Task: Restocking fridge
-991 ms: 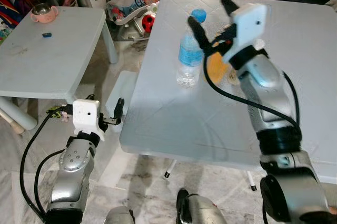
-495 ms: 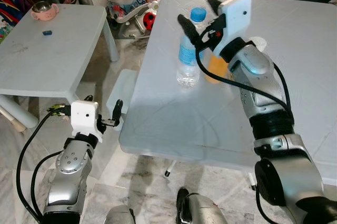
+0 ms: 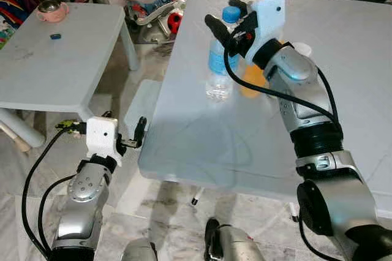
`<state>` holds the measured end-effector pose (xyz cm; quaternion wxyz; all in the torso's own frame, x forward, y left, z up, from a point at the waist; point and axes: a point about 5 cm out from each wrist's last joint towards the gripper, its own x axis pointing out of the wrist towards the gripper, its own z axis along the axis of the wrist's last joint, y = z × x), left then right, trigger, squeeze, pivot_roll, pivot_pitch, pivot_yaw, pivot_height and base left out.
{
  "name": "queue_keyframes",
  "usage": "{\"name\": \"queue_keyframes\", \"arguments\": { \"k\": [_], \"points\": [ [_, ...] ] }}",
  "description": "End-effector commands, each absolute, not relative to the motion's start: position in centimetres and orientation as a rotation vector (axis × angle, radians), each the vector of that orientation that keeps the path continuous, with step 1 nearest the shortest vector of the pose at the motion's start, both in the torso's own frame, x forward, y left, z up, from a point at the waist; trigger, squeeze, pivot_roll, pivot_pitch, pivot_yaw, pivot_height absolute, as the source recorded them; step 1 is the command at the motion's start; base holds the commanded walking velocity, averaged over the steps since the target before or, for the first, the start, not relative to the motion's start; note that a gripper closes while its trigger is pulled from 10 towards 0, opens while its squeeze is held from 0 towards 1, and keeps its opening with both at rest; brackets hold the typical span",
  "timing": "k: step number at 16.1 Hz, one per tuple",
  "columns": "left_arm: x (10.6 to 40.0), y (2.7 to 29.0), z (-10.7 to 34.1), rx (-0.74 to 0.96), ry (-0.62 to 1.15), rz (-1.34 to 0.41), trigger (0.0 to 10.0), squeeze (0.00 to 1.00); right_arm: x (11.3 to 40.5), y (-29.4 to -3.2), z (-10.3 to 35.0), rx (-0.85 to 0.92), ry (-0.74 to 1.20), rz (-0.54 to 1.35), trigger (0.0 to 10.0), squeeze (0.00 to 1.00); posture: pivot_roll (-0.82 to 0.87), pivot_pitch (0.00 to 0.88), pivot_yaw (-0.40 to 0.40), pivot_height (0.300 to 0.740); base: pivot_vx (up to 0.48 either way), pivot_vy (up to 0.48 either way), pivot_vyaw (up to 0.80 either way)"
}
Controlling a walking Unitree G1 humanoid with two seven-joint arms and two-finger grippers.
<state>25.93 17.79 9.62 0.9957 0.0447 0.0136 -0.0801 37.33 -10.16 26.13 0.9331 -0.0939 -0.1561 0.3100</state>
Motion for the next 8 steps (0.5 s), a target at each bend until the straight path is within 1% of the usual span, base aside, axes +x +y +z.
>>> {"name": "queue_keyframes", "arguments": {
  "k": [1, 8],
  "points": [
    [25.8, 18.0, 9.5, 0.099, 0.041, -0.155, 10.0, 0.0, 37.3, -10.0, 26.1, -0.227, -0.296, 0.653, 0.0, 0.0, 0.06, 0.159, 0.001, 0.74, 0.0, 0.0, 0.0],
    [25.9, 17.9, 9.2, 0.103, 0.057, -0.156, 10.0, 0.0, 37.8, -11.3, 25.6, -0.214, -0.167, 0.603, 0.0, 0.0, 0.06, 0.153, 0.001, 0.74, 0.0, 0.0, 0.0]
  ]
}}
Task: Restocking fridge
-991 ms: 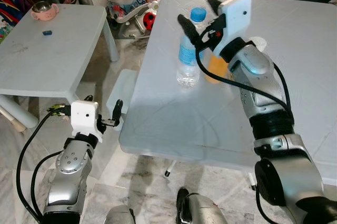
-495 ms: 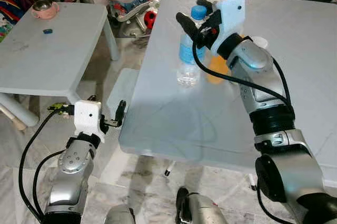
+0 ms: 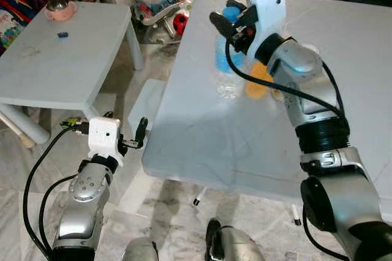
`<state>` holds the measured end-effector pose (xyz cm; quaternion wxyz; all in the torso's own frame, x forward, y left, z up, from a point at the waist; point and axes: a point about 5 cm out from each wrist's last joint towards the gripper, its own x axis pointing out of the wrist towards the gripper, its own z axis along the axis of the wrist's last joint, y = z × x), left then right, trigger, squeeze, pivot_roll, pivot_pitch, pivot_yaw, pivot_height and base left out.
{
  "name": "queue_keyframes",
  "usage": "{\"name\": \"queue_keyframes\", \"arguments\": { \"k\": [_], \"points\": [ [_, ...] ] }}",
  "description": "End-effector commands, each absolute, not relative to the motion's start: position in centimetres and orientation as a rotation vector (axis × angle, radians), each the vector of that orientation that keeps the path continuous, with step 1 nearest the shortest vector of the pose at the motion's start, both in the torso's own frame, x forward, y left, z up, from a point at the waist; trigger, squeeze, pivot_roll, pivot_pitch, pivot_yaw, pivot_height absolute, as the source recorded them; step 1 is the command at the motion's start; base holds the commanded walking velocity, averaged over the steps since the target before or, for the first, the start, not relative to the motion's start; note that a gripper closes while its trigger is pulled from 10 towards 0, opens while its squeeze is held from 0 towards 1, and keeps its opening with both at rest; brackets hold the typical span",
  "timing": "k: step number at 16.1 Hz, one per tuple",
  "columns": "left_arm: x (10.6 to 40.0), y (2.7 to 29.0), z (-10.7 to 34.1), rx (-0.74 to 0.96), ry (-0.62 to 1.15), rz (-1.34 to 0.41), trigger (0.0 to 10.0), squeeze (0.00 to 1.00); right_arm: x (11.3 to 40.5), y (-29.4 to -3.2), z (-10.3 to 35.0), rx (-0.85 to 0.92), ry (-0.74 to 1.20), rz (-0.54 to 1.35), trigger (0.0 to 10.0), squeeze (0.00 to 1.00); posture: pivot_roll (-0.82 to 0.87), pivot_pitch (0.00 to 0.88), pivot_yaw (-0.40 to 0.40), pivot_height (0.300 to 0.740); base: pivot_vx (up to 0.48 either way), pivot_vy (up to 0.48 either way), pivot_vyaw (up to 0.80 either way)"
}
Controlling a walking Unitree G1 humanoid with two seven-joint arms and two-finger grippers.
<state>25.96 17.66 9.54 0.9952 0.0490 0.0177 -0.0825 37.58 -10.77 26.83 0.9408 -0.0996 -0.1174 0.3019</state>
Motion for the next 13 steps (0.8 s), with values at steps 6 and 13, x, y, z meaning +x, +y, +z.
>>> {"name": "queue_keyframes", "arguments": {
  "k": [6, 13],
  "points": [
    [26.2, 17.8, 9.1, 0.115, 0.07, -0.165, 10.0, 0.0, 38.4, -12.2, 25.3, -0.235, -0.065, 0.59, 0.0, 0.0, 0.06, 0.148, 0.009, 0.74, 0.0, 0.0, 0.0],
    [26.2, 18.1, 8.6, 0.112, 0.093, -0.144, 10.0, 0.0, 36.4, -11.4, 27.8, -0.026, -0.256, 0.626, 0.0, 0.0, 0.06, 0.104, -0.005, 0.74, 0.0, 0.0, 0.0]
  ]
}}
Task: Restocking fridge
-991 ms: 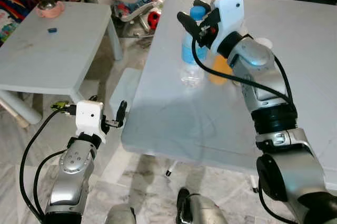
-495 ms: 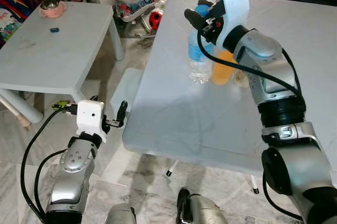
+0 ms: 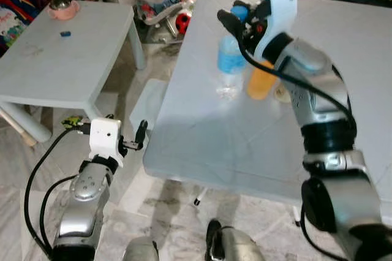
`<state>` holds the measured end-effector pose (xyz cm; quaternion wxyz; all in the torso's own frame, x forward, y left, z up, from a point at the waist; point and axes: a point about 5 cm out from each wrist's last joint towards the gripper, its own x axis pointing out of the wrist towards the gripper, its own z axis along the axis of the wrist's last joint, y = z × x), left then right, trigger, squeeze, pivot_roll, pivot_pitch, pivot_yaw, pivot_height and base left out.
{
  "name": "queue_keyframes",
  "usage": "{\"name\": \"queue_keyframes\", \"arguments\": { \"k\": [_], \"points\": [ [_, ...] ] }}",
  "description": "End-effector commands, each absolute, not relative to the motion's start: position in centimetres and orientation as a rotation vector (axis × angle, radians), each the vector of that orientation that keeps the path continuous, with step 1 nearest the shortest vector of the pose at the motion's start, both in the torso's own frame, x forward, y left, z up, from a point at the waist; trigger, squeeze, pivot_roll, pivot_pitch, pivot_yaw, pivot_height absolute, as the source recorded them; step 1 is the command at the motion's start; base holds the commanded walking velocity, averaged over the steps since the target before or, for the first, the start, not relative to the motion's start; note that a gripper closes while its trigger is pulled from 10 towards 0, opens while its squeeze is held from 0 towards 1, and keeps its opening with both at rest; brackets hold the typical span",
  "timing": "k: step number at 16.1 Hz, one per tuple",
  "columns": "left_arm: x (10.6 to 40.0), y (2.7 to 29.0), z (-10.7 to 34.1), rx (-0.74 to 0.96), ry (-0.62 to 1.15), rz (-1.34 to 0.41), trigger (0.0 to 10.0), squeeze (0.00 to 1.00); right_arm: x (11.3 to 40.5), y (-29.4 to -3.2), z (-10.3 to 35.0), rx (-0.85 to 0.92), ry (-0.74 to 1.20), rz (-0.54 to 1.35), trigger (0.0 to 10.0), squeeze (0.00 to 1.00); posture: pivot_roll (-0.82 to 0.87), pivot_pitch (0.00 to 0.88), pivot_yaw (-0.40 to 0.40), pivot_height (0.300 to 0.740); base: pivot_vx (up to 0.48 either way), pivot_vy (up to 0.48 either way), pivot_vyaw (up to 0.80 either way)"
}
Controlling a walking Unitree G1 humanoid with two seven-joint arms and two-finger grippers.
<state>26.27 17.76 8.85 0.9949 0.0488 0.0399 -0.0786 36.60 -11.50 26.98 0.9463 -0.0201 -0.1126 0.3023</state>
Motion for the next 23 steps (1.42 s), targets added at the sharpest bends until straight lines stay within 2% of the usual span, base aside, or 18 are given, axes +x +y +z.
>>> {"name": "queue_keyframes", "arguments": {
  "k": [1, 3, 4, 5, 6, 7, 10, 17, 23],
  "points": [
    [26.3, 18.0, 8.6, 0.111, 0.093, -0.141, 10.0, 0.0, 35.6, -11.4, 28.2, 0.0, -0.307, 0.611, 0.0, 0.0, 0.06, 0.099, -0.005, 0.74, 0.0, 0.0, 0.0],
    [26.4, 18.0, 8.5, 0.108, 0.093, -0.138, 10.0, 0.0, 34.5, -11.5, 29.6, 0.092, -0.399, 0.559, 1.3, 0.0, 0.05, 0.089, -0.005, 0.74, 0.0, 0.0, 0.0],
    [26.4, 18.0, 8.5, 0.107, 0.094, -0.139, 10.0, 0.0, 34.1, -11.6, 29.5, 0.102, -0.413, 0.541, 3.6, 0.0, 0.04, 0.087, -0.005, 0.74, 0.0, 0.0, 0.0],
    [26.5, 17.9, 8.5, 0.104, 0.094, -0.143, 10.0, 0.0, 33.3, -11.9, 28.4, 0.102, -0.406, 0.488, 7.6, 0.0, 0.04, 0.086, -0.008, 0.74, 0.0, 0.0, 0.0],
    [26.6, 17.9, 8.5, 0.103, 0.094, -0.144, 10.0, 0.0, 32.9, -12.0, 27.7, 0.101, -0.392, 0.461, 7.6, 0.0, 0.04, 0.086, -0.008, 0.74, 0.0, 0.0, 0.0],
    [26.6, 17.8, 8.5, 0.101, 0.094, -0.142, 10.0, 0.0, 32.3, -12.1, 26.5, 0.093, -0.369, 0.44, 10.0, 0.0, 0.04, 0.086, -0.009, 0.74, 0.0, 0.0, 0.0],
    [26.7, 17.8, 8.3, 0.1, 0.1, -0.143, 10.0, 0.0, 31.6, -12.1, 24.2, 0.051, -0.306, 0.408, 10.0, 0.0, 0.03, 0.089, -0.006, 0.74, 0.0, 0.0, 0.0],
    [26.7, 18.0, 8.3, 0.091, 0.104, -0.121, 10.0, 0.0, 31.1, -12.5, 22.4, 0.056, -0.256, 0.361, 10.0, 0.0, 0.03, 0.087, -0.016, 0.74, 0.0, 0.0, 0.0],
    [26.8, 17.9, 8.2, 0.085, 0.111, -0.122, 10.0, 0.0, 30.6, -12.2, 22.5, 0.044, -0.297, 0.363, 10.0, 0.0, 0.02, 0.09, -0.015, 0.74, -0.252, 0.0, 0.0]
  ]
}}
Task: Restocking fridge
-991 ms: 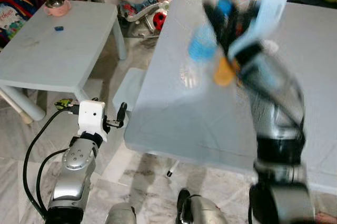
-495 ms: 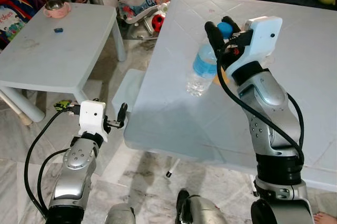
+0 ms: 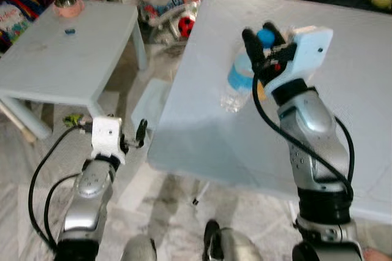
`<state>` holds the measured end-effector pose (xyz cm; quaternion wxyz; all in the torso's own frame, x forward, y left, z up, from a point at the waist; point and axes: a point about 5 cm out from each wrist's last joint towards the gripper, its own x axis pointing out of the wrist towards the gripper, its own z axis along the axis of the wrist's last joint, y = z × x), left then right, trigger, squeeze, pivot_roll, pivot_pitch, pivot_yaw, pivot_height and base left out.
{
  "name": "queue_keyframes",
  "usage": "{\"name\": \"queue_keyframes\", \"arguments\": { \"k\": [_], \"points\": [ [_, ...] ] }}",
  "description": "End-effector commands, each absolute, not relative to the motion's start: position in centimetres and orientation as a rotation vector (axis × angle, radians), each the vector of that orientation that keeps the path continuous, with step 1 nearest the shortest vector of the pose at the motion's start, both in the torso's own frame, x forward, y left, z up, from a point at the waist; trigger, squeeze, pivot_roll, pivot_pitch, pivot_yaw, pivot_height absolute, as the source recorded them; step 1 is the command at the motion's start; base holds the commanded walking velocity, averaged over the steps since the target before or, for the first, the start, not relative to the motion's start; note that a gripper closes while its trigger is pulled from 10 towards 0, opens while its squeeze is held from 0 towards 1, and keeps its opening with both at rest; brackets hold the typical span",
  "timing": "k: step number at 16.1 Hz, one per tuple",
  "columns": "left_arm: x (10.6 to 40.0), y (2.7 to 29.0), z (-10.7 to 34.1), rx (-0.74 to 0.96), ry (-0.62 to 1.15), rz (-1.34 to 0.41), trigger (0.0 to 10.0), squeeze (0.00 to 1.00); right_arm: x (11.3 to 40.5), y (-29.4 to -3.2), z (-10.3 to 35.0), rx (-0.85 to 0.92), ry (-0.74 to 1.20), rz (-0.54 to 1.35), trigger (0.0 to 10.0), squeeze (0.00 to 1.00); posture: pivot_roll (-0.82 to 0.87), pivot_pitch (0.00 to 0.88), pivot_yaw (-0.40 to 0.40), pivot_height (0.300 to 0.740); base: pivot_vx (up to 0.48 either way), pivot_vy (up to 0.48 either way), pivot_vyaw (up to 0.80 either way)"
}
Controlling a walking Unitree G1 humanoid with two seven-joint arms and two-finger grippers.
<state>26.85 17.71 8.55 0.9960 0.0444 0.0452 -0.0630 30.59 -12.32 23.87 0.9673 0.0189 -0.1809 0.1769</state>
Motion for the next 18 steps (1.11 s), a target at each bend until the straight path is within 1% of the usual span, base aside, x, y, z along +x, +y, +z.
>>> {"name": "queue_keyframes", "arguments": {
  "k": [1, 18],
  "points": [
    [26.77, 17.83, 8.2, 0.084, 0.112, -0.123, 10.0, 0.0, 30.67, -12.28, 22.59, 0.044, -0.3, 0.36, 10.0, 0.0, 0.02, 0.091, -0.015, 0.74, -0.262, 0.0, 0.0],
    [27.14, 17.89, 8.25, 0.095, 0.109, -0.117, 10.0, 0.0, 30.79, -12.12, 22.52, 0.059, -0.328, 0.336, 10.0, 0.0, 0.03, 0.081, -0.013, 0.74, -0.307, 0.0, 0.0]
  ]
}}
